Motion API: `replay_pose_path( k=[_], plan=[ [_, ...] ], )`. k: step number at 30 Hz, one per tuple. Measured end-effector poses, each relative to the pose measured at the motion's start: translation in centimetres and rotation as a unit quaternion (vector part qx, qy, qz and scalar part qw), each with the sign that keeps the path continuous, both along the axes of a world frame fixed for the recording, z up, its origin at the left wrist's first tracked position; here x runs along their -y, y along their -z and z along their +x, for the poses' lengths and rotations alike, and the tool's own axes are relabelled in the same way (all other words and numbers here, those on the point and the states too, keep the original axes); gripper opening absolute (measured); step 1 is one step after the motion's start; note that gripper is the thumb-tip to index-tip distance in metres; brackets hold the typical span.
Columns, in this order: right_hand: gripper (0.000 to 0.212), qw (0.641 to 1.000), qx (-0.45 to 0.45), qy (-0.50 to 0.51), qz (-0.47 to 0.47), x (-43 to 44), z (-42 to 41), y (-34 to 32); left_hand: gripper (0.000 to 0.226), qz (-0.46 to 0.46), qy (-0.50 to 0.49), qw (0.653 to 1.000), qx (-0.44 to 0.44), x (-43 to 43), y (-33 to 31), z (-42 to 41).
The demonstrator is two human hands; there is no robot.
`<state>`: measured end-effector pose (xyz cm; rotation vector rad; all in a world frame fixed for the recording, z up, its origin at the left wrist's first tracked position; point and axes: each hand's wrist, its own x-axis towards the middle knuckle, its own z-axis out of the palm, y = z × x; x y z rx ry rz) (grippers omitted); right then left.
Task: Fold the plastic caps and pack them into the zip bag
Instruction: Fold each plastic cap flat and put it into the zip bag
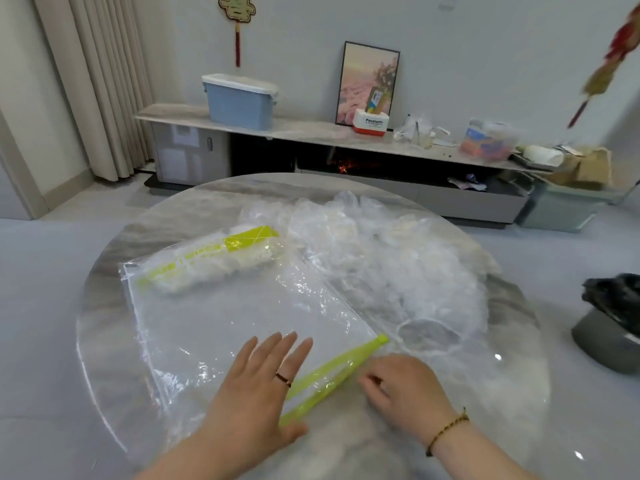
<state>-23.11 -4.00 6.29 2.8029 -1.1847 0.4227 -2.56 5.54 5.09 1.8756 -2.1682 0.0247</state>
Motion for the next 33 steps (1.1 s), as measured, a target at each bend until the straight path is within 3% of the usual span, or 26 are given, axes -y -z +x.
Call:
replay_pose_path(
  k=[1, 2, 4, 5, 8, 12, 15, 18, 20, 22, 25, 29, 31, 33],
  plan=[
    [0.025, 0.999, 0.012, 0.041, -0.012, 0.3, -1.1, -0.1, 0.128, 0.004, 0.001, 1.0, -0.001, 0.1, 0.6, -0.5],
    [0.023, 0.997, 0.022, 0.074, -0.017, 0.6, -1.9, 0.0, 0.116, -0.012, 0.004, 1.0, 0.017, 0.0, 0.6, -0.6],
    [0.012, 0.991, 0.03, 0.125, -0.035, 1.3, -3.6, 0.0, 0.063, -0.073, -0.002, 0.996, 0.05, -0.2, 1.2, -0.3],
    [0.007, 0.987, 0.033, 0.149, -0.044, 1.8, -4.5, 0.3, 0.051, -0.103, -0.003, 0.992, 0.066, 0.3, 1.5, -0.1],
    [0.023, 0.973, 0.073, 0.219, -0.025, 2.3, -5.3, 0.3, 0.058, -0.102, -0.052, 0.986, 0.123, 1.0, 2.0, 2.3],
    [0.014, 0.944, 0.12, 0.304, 0.04, 3.8, -5.6, -1.0, 0.081, -0.011, -0.169, 0.973, 0.158, 1.9, 0.1, 4.0],
    [0.014, 0.914, 0.174, 0.353, 0.095, 5.7, -6.6, -1.3, 0.063, 0.109, -0.186, 0.962, 0.166, 2.4, -0.7, 5.2],
    [0.018, 0.882, 0.207, 0.388, 0.169, 6.3, -7.4, -1.4, 0.082, 0.133, -0.189, 0.971, 0.061, 2.6, -1.8, 5.7],
    [0.027, 0.86, 0.233, 0.395, 0.225, 6.3, -7.8, -1.3, 0.093, 0.102, -0.158, 0.982, -0.012, 2.4, -2.4, 5.6],
    [0.033, 0.851, 0.243, 0.397, 0.245, 6.0, -7.9, -1.1, 0.097, -0.004, -0.082, 0.996, -0.037, 1.9, -2.8, 4.8],
    [0.034, 0.845, 0.302, 0.36, 0.255, 5.0, -7.1, -1.4, 0.07, -0.077, 0.025, 0.996, -0.032, 1.6, -2.7, 2.6],
    [0.022, 0.827, 0.383, 0.244, 0.332, 2.4, -5.5, -3.8, 0.055, -0.07, 0.111, 0.991, -0.022, 1.2, -1.3, -1.1],
    [0.021, 0.765, 0.463, 0.186, 0.408, 1.1, -5.1, -4.9, 0.056, -0.058, 0.133, 0.989, -0.001, 1.3, -0.4, -2.3],
    [0.006, 0.659, 0.552, 0.118, 0.497, 0.3, -5.3, -5.7, 0.059, -0.056, 0.134, 0.989, 0.003, 1.6, 0.0, -3.2]
  ],
)
